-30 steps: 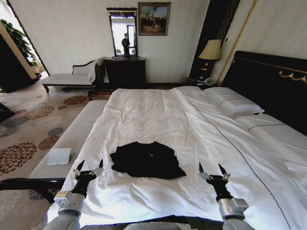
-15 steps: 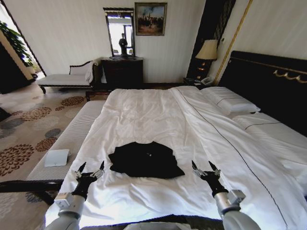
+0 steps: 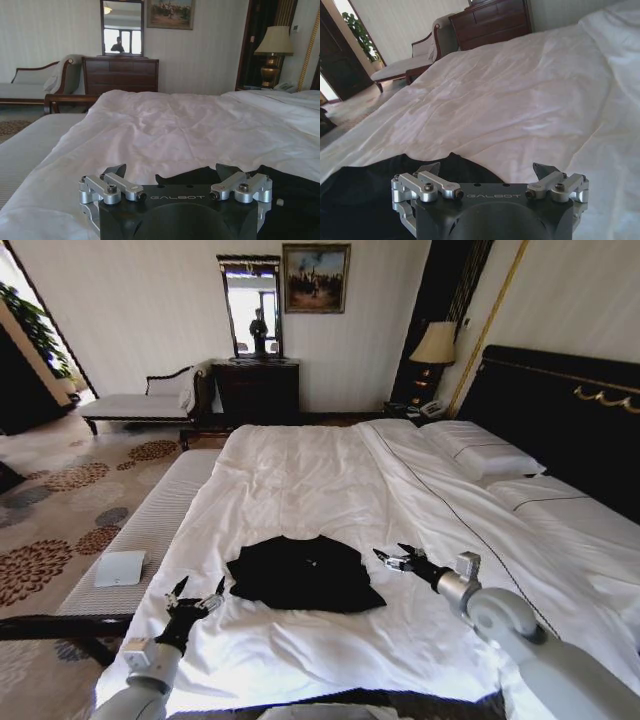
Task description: Fold the clothes on the bed.
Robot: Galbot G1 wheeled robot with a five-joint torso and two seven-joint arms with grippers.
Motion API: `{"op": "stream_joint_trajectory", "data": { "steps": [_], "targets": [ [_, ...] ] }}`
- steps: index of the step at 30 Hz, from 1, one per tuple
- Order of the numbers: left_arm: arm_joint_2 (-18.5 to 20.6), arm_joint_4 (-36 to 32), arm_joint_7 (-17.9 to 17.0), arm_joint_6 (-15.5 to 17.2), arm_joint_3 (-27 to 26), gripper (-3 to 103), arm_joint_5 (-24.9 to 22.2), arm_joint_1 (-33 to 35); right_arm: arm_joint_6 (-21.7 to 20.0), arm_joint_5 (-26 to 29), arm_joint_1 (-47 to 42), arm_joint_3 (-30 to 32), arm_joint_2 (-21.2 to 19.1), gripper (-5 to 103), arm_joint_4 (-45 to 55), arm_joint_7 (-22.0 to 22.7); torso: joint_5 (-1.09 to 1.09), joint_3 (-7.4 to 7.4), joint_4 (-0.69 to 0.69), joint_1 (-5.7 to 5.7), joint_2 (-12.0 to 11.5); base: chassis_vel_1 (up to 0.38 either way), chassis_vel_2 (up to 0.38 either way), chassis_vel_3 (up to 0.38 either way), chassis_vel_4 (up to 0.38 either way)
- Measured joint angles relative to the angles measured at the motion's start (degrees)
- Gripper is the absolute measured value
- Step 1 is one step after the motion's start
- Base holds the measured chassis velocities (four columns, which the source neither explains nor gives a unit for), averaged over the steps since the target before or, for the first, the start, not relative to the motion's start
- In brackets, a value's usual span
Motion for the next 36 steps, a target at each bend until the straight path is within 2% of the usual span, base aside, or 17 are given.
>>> {"op": "stream_joint_trajectory", "data": {
  "steps": [1,5,6,8,10,14,17,21,24,27,36],
  "targets": [
    [0.0,0.0,0.0,0.0,0.0,100,0.0,0.0,0.0,0.0,0.0,0.0,0.0,100,0.0,0.0,0.00,0.00,0.00,0.00,0.0,-0.030,-0.007,-0.022,-0.057],
    [2.4,-0.7,0.4,-0.5,0.0,100,-2.6,1.7,-3.0,7.6,13.5,-10.5,2.0,100,-8.9,-3.9,0.01,0.00,0.12,-0.01,0.0,0.000,0.000,0.000,0.000],
    [3.0,-0.9,0.3,-0.5,0.0,100,-3.8,1.8,-3.6,8.0,16.7,-13.6,3.1,100,-11.3,-4.8,0.01,0.00,0.08,-0.01,0.0,0.000,0.000,0.000,0.000],
    [3.2,-0.9,0.1,-0.5,-0.1,100,-4.3,1.8,-3.8,8.1,18.2,-15.0,3.7,100,-12.6,-5.1,0.02,0.00,0.08,0.00,0.0,0.000,0.000,0.000,0.000],
    [3.4,-0.7,-0.4,-0.3,-0.4,100,-5.1,1.7,-4.2,8.2,24.0,-20.4,6.1,100,-17.7,-5.8,0.00,0.00,0.06,0.00,0.0,0.000,0.000,0.000,0.000],
    [3.2,-0.3,-0.4,-0.3,-1.0,100,-5.2,2.1,-4.2,7.7,29.8,-25.2,8.0,100,-23.8,-6.7,0.01,0.00,0.07,0.00,0.0,0.000,0.000,0.000,0.000],
    [3.1,-0.2,-0.4,-0.4,-1.4,100,-5.2,2.3,-4.2,7.5,33.3,-27.9,8.7,100,-27.1,-7.7,0.00,0.00,0.06,0.00,0.0,0.000,0.000,0.000,0.000],
    [3.5,-1.5,-0.5,-0.6,-2.9,100,-5.8,3.8,-4.0,6.3,38.9,-34.9,9.2,100,-32.9,-10.3,0.01,0.00,0.07,0.00,0.0,0.000,0.000,0.000,0.000],
    [3.7,-2.0,-0.5,-0.6,-3.3,100,-6.0,4.3,-4.0,5.6,39.9,-36.8,9.1,100,-34.4,-11.7,0.01,0.00,0.07,0.00,0.0,0.000,0.000,0.000,0.000],
    [3.5,-2.9,-0.5,-0.6,-4.2,100,-6.1,4.4,-3.1,2.4,41.6,-39.7,9.6,100,-38.5,-14.6,0.00,-0.01,0.05,-0.01,0.0,0.000,0.000,0.000,0.000],
    [3.0,-4.2,-0.7,-0.6,-4.6,100,-6.3,5.1,-1.6,-1.3,43.9,-40.8,12.7,100,-47.6,-17.8,0.00,-0.01,0.05,-0.01,0.0,0.000,0.000,0.000,0.000]
  ]
}}
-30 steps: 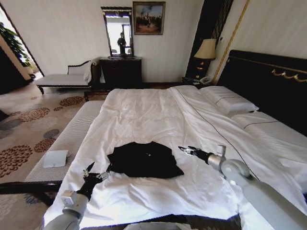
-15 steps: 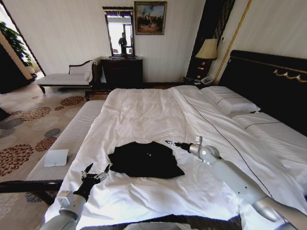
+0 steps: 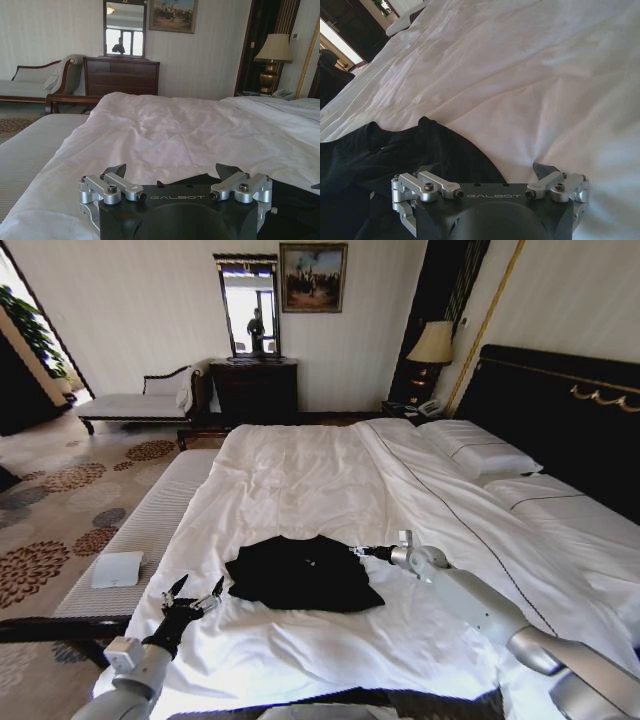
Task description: Fold the clothes on the bed.
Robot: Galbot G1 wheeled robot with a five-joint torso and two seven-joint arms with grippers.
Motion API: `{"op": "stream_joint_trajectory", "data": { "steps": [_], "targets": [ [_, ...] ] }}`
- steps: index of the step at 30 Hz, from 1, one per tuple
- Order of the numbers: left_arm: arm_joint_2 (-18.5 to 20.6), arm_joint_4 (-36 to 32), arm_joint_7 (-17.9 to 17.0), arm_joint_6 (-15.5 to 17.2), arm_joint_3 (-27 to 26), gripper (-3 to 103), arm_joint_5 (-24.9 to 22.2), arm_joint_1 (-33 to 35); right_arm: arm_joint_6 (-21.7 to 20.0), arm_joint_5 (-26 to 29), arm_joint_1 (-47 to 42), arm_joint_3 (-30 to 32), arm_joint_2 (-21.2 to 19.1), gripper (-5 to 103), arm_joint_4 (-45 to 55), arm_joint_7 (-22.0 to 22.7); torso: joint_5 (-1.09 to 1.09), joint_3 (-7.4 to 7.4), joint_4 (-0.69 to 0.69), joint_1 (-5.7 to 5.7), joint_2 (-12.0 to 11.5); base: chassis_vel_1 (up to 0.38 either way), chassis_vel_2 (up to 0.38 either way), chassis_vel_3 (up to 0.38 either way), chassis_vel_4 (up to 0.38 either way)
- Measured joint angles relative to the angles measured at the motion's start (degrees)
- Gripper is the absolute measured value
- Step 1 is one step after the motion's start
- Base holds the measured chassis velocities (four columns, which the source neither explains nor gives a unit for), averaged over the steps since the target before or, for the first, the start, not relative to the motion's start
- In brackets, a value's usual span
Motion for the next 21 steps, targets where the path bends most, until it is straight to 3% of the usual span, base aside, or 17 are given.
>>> {"op": "stream_joint_trajectory", "data": {
  "steps": [3,12,13,15,16,18,19,21],
  "targets": [
    [-0.2,-0.1,0.0,0.0,0.0,100,0.1,0.2,0.0,-0.4,0.6,-0.4,0.7,103,-1.3,-0.3,0.00,0.00,0.00,0.00,0.0,0.000,0.000,0.000,0.000],
    [-1.2,-0.8,0.0,-0.2,-0.5,100,0.2,1.1,0.1,-2.6,1.5,-2.0,3.0,94,-3.5,-1.4,0.00,0.00,0.00,0.00,0.0,0.000,0.000,0.000,0.000],
    [-1.2,-0.8,0.0,-0.3,-0.5,100,0.2,1.1,0.1,-2.6,1.5,-2.0,3.1,83,-3.5,-1.4,0.00,0.00,0.00,0.00,0.0,0.000,0.000,0.000,0.000],
    [-1.3,-0.8,0.0,-0.3,-0.5,100,0.4,1.1,0.1,-2.6,1.5,-2.0,3.1,83,-3.4,-1.3,-0.01,0.00,0.01,0.00,0.0,0.000,0.000,0.000,0.000],
    [-1.3,-0.7,0.0,-0.5,-0.5,100,0.6,0.9,0.1,-2.6,1.5,-2.0,3.1,73,-3.3,-1.3,-0.01,0.00,0.00,0.00,0.0,0.000,0.000,0.000,0.000],
    [-1.4,-0.5,0.0,-0.6,-0.3,100,0.8,0.7,0.0,-2.6,1.5,-2.0,3.0,73,-3.0,-1.3,0.00,0.00,0.01,0.00,0.0,0.000,0.000,0.000,0.000],
    [-1.4,-0.4,0.0,-0.6,-0.2,100,0.8,0.6,0.0,-2.6,1.4,-2.0,3.0,61,-2.8,-1.3,0.00,0.00,0.01,0.00,0.0,0.000,0.000,0.000,0.000],
    [-1.4,-0.4,-0.1,-0.6,-0.1,100,0.8,0.5,0.0,-2.6,1.4,-2.0,2.9,61,-2.7,-1.3,0.00,0.00,0.01,0.00,0.0,0.000,0.000,0.000,0.000]
  ]
}}
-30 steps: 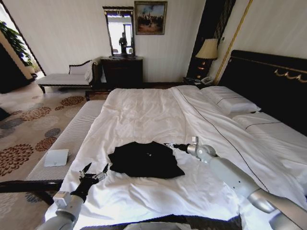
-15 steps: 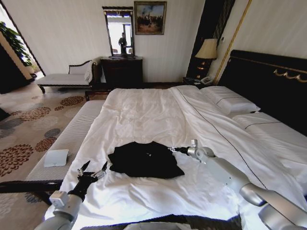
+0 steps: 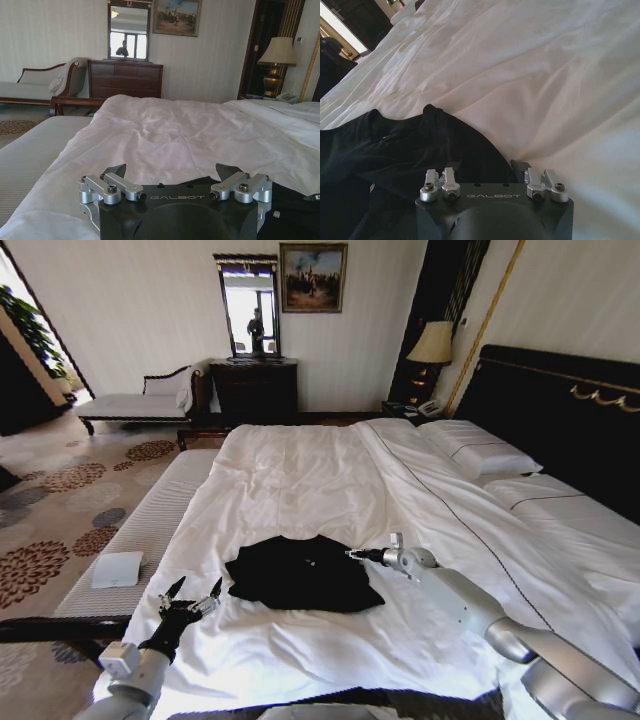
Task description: Fold the clothes on the bed.
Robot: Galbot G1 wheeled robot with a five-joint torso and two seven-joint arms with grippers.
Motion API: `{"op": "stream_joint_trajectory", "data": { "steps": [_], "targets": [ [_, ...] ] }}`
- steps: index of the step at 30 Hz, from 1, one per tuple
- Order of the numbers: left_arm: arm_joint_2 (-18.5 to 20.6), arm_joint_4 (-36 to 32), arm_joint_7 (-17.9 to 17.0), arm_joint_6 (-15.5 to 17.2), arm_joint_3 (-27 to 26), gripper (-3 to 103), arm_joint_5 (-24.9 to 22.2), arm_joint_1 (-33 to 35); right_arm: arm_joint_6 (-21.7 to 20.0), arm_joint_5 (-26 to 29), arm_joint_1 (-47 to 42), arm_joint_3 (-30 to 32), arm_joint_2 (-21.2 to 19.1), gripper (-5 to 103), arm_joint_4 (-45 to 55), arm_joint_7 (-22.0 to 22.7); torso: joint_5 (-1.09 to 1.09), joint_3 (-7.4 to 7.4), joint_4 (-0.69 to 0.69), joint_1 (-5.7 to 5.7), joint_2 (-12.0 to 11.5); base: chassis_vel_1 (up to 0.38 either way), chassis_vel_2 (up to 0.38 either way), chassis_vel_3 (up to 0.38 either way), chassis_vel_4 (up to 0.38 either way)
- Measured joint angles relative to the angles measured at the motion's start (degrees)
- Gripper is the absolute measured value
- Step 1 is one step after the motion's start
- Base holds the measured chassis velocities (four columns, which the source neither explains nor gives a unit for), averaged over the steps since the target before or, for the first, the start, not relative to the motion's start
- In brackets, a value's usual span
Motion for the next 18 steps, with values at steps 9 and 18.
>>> {"op": "stream_joint_trajectory", "data": {
  "steps": [9,18],
  "targets": [
    [0.6,0.3,-0.3,0.0,-1.3,100,-1.3,-1.1,-0.4,0.1,-0.6,-0.2,0.0,29,1.0,-0.3,0.01,0.00,0.00,0.00,0.0,0.000,0.000,0.000,0.000],
    [0.7,1.0,-0.9,0.7,-0.7,100,-2.3,-1.9,-0.4,0.3,-1.5,0.0,-0.5,1,2.8,-0.2,0.01,0.00,0.01,0.00,0.0,0.000,0.000,0.000,0.000]
  ]
}}
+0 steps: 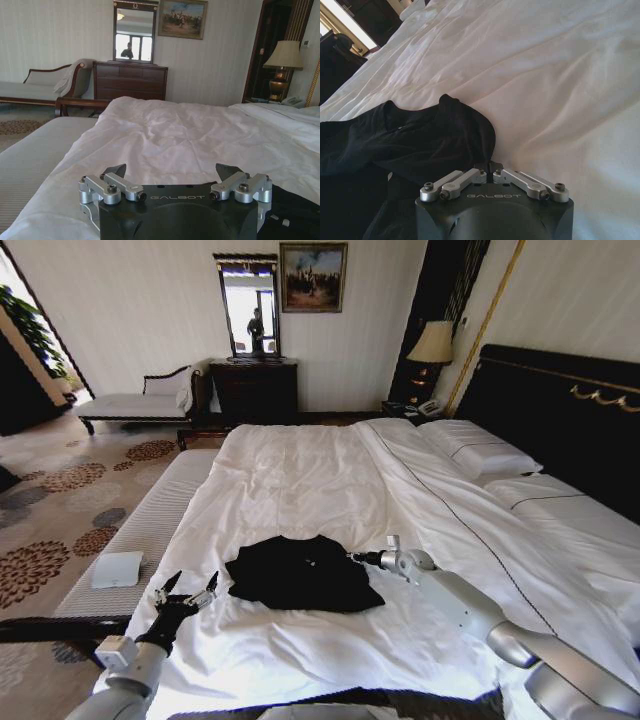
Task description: Fold the clothes on the bed.
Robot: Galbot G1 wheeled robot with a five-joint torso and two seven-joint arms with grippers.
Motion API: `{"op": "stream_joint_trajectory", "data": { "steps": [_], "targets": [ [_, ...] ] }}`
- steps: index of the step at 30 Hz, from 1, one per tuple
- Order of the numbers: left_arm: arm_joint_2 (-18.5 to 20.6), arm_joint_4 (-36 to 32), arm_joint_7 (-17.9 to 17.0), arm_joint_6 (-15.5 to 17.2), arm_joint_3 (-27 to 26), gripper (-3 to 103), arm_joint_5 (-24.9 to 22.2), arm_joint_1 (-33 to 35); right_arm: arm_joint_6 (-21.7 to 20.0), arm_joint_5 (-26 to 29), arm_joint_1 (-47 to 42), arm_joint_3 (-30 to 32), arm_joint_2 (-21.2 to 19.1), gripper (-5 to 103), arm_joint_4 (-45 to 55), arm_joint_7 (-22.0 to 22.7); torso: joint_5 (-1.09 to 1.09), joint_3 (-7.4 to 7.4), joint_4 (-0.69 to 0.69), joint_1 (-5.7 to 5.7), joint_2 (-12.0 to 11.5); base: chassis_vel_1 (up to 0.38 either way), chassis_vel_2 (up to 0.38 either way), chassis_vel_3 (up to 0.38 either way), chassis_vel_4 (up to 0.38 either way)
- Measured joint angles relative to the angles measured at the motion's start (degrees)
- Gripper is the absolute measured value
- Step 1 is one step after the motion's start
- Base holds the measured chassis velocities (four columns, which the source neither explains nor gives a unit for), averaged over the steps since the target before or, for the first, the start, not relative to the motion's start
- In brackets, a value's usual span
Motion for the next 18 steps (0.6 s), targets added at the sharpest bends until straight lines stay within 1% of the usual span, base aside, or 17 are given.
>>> {"op": "stream_joint_trajectory", "data": {
  "steps": [2,4,5,6,8,9,10,11,13,14,15,16,18],
  "targets": [
    [0.3,0.6,-0.4,0.9,0.2,100,-1.2,-0.4,0.0,0.2,-0.2,0.4,-0.2,0,0.6,0.3,0.00,0.00,0.01,0.00,0.0,0.000,0.000,0.000,0.000],
    [1.5,2.1,-1.2,2.1,0.7,100,-3.3,-1.8,0.0,0.4,-0.5,0.8,-0.5,0,1.7,0.8,0.00,0.00,0.01,0.00,0.0,0.000,0.000,0.000,0.000],
    [1.5,2.1,-1.2,2.1,0.7,100,-3.3,-1.8,0.0,0.4,-0.5,0.8,-0.5,0,1.7,0.8,0.00,0.00,0.01,0.00,0.0,0.000,0.000,0.000,0.000],
    [2.7,2.9,-1.7,2.7,1.0,100,-4.7,-3.1,0.0,0.6,-0.7,1.0,-0.6,0,2.1,1.0,0.00,0.00,0.01,0.00,0.0,0.000,0.000,0.000,0.000],
    [6.3,5.1,-3.2,4.3,1.9,100,-9.4,-6.7,0.0,0.9,-1.0,1.5,-0.9,0,3.0,1.6,-0.02,0.01,0.02,-0.01,0.0,0.000,0.000,0.000,0.000],
    [8.5,6.5,-3.9,4.8,2.4,100,-11.7,-8.8,0.0,0.9,-1.1,1.7,-1.0,0,3.3,1.9,-0.01,0.00,0.00,-0.01,0.0,0.000,0.000,0.000,0.000],
    [8.5,6.5,-3.9,4.8,2.4,100,-11.7,-8.8,0.0,0.9,-1.1,1.7,-1.0,0,3.3,1.9,-0.01,0.00,0.00,-0.01,0.0,0.000,0.000,0.000,0.000],
    [10.2,7.8,-4.3,5.2,2.8,100,-13.4,-10.4,0.0,1.0,-1.2,1.9,-1.0,0,3.6,2.2,-0.01,0.00,-0.01,-0.01,0.0,0.000,0.000,0.000,0.000],
    [15.5,11.9,-4.8,6.2,4.8,100,-18.1,-15.7,0.0,1.3,-1.7,2.4,-1.2,0,4.7,3.0,-0.02,0.01,-0.03,0.00,0.0,0.000,0.000,0.000,0.000],
    [16.8,13.1,-4.8,6.5,5.8,100,-19.6,-17.6,0.0,1.3,-1.8,2.6,-1.3,0,5.1,3.2,-0.01,0.01,0.00,0.00,0.0,0.000,0.000,0.000,0.000],
    [16.8,13.1,-4.8,6.5,5.8,100,-19.6,-17.6,0.0,1.3,-1.8,2.6,-1.3,0,5.1,3.2,-0.01,0.01,0.00,0.00,0.0,0.000,0.000,0.000,0.000],
    [18.8,14.8,-5.3,7.0,7.9,100,-22.5,-21.0,0.0,1.5,-2.1,2.7,-1.5,0,5.7,3.5,0.00,0.01,0.00,0.00,0.0,0.000,0.000,0.000,0.000],
    [20.8,17.4,-6.8,8.0,11.4,100,-25.8,-25.9,-0.1,1.6,-2.2,2.8,-1.7,0,6.1,3.9,-0.02,0.01,-0.01,0.00,0.0,0.000,0.000,0.000,0.000]
  ]
}}
